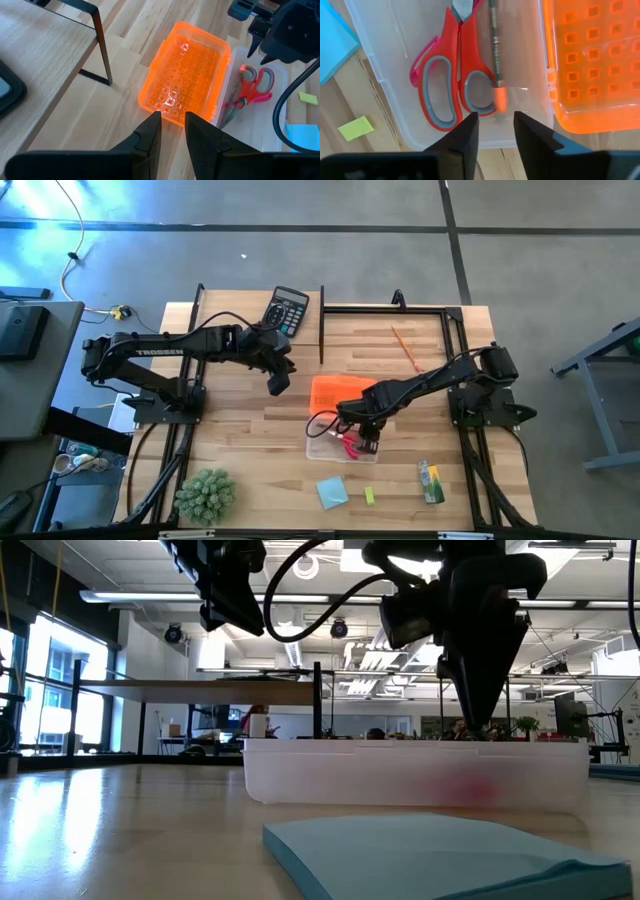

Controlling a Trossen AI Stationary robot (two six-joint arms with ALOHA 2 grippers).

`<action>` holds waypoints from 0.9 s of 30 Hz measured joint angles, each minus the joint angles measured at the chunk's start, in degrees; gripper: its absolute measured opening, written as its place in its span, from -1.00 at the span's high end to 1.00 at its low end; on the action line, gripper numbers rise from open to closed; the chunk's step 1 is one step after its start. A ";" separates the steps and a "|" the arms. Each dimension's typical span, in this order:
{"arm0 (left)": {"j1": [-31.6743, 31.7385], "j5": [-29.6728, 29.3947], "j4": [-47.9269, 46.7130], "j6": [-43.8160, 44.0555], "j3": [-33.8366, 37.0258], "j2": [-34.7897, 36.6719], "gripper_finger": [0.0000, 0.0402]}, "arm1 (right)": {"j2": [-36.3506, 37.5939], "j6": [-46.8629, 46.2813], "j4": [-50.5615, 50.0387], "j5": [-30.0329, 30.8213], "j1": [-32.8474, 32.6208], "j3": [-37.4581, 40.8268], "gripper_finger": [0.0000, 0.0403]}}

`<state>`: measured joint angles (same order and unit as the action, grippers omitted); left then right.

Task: Pack school essentials
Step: Put the orange pencil into the supply box

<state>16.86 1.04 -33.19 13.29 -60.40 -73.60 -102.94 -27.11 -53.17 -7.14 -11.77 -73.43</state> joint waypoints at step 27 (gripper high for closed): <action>-0.48 3.43 -0.04 3.29 0.00 0.00 0.08 | 13.13 -35.07 -0.99 16.98 -6.70 -0.11 0.41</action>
<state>16.38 4.47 -33.23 16.58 -60.40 -73.60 -89.80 -62.18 -54.16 9.84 -18.47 -73.54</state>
